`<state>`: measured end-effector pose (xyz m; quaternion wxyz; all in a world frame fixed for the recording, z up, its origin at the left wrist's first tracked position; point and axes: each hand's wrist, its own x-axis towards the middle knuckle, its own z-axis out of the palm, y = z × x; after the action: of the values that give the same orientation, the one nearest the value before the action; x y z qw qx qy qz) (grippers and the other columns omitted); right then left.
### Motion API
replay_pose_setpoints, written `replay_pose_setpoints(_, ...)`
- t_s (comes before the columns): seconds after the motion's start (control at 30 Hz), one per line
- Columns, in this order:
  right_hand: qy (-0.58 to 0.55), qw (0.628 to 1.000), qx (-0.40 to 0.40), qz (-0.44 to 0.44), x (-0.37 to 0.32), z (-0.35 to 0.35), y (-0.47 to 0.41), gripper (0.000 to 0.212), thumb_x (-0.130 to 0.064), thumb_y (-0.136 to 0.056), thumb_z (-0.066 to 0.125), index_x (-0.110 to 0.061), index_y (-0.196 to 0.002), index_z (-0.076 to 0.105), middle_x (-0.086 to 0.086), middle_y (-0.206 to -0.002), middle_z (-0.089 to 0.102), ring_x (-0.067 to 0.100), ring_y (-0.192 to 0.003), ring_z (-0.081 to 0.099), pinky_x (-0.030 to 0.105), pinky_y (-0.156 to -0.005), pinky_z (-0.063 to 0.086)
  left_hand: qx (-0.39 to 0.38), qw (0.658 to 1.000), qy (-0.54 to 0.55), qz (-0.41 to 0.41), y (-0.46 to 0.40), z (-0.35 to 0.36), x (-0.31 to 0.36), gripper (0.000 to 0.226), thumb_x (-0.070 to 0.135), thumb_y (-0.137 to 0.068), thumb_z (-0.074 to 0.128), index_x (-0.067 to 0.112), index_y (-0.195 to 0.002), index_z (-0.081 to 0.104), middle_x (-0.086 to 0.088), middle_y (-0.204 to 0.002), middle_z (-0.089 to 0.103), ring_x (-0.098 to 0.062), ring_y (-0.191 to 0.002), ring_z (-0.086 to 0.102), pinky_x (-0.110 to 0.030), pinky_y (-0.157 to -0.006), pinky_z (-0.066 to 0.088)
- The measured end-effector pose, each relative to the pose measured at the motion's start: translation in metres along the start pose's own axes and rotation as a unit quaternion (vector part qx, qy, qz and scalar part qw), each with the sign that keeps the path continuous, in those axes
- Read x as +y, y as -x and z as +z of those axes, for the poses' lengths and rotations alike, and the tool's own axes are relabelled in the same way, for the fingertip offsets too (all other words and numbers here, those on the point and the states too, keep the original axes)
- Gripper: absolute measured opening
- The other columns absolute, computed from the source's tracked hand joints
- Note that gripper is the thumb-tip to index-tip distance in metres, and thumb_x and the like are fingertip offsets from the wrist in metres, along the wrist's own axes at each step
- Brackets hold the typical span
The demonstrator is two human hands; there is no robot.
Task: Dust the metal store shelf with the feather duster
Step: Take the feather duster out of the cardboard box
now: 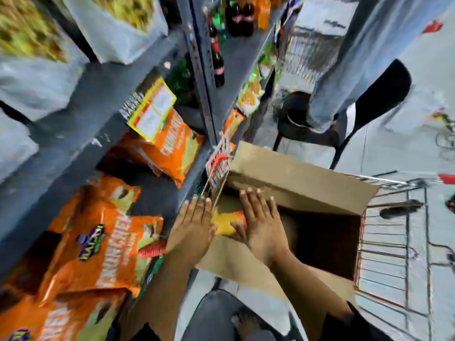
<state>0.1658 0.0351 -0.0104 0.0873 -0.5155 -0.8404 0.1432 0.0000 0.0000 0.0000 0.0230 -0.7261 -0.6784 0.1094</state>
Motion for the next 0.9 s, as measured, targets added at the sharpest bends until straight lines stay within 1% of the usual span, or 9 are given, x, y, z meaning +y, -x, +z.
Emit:
replay_pose_setpoints(0.07,0.005,1.0,-0.006,0.009,0.005,0.023,0.003,0.063,-0.046,-0.086,0.037,-0.002,-0.131,0.044,0.02,-0.133,0.05,0.039,-0.124,0.042,0.062,-0.096,0.032,-0.039,0.999,0.006,0.001,-0.005,0.021,0.008,0.063,0.037,-0.068,0.076,0.0,-0.117,0.062,-0.017,-0.115,0.068,-0.033,-0.112,0.06,-0.049,-0.096,0.046)
replay_pose_setpoints(0.13,0.015,0.999,-0.023,0.029,0.011,0.045,0.01,0.064,-0.047,-0.085,0.036,-0.002,-0.13,0.045,0.02,-0.132,0.051,0.038,-0.123,0.043,0.061,-0.096,0.033,-0.085,0.996,-0.004,-0.012,-0.008,0.044,0.014,0.058,0.039,-0.08,0.064,0.006,-0.127,0.054,-0.015,-0.12,0.065,-0.031,-0.116,0.057,-0.049,-0.105,0.037)
replay_pose_setpoints(0.2,0.024,0.999,-0.031,0.034,0.015,0.06,0.011,0.064,-0.047,-0.085,0.032,-0.003,-0.13,0.045,0.021,-0.132,0.051,0.037,-0.124,0.043,0.061,-0.096,0.034,-0.136,0.99,-0.023,-0.025,-0.018,0.049,0.017,0.047,0.041,-0.072,0.07,0.013,-0.109,0.066,-0.009,-0.095,0.073,-0.025,-0.089,0.069,-0.043,-0.09,0.051)
replay_pose_setpoints(0.27,0.032,0.998,-0.034,0.036,0.017,0.065,0.008,0.064,-0.046,-0.086,0.03,-0.003,-0.131,0.043,0.021,-0.134,0.049,0.038,-0.125,0.041,0.061,-0.098,0.031,-0.185,0.982,-0.011,-0.036,-0.024,0.052,0.019,0.026,0.021,-0.083,0.058,0.011,-0.107,0.062,-0.009,-0.097,0.071,-0.026,-0.087,0.068,-0.036,-0.079,0.053)
replay_pose_setpoints(0.33,0.036,0.998,-0.033,0.04,0.02,0.065,0.006,0.064,-0.046,-0.086,0.031,-0.003,-0.132,0.043,0.021,-0.135,0.047,0.038,-0.126,0.04,0.061,-0.099,0.029,-0.186,0.982,0.006,-0.03,-0.028,0.058,0.022,0.031,0.004,-0.088,0.04,0.007,-0.116,0.052,-0.013,-0.11,0.064,-0.03,-0.098,0.064,-0.035,-0.079,0.052)
replay_pose_setpoints(0.5,0.031,0.998,-0.021,0.049,0.018,0.045,0.0,0.062,-0.045,-0.086,0.04,-0.004,-0.133,0.041,0.021,-0.136,0.046,0.038,-0.126,0.039,0.061,-0.099,0.028,-0.217,0.976,-0.018,-0.003,-0.03,0.046,0.023,0.034,-0.004,-0.088,0.04,0.01,-0.112,0.059,-0.01,-0.111,0.064,-0.029,-0.096,0.066,-0.035,-0.075,0.053)
replay_pose_setpoints(0.63,0.038,0.998,-0.019,0.05,0.01,0.018,0.002,0.064,-0.045,-0.085,0.031,-0.002,-0.131,0.043,0.022,-0.135,0.047,0.04,-0.124,0.041,0.063,-0.096,0.031,-0.234,0.972,0.004,0.002,-0.024,0.013,0.011,0.034,-0.003,-0.087,0.044,0.015,-0.107,0.064,-0.007,-0.111,0.068,-0.03,-0.1,0.066,-0.035,-0.078,0.052)
replay_pose_setpoints(0.83,0.038,0.998,0.01,0.045,-0.025,-0.046,0.007,0.063,-0.042,-0.084,0.038,-0.001,-0.131,0.042,0.024,-0.133,0.048,0.041,-0.123,0.042,0.061,-0.097,0.029,-0.219,0.975,0.038,-0.023,0.006,-0.076,-0.015,0.031,0.003,-0.089,0.045,0.012,-0.111,0.064,-0.011,-0.115,0.067,-0.033,-0.106,0.063,-0.038,-0.084,0.051)
replay_pose_setpoints(0.9,0.031,0.998,0.023,0.046,-0.035,-0.074,0.006,0.064,-0.043,-0.083,0.039,0.0,-0.13,0.044,0.025,-0.13,0.051,0.042,-0.121,0.045,0.062,-0.096,0.028,-0.228,0.968,0.088,-0.05,0.023,-0.108,-0.021,0.03,0.007,-0.09,0.044,0.01,-0.112,0.064,-0.011,-0.116,0.067,-0.023,-0.102,0.064,-0.028,-0.082,0.052)
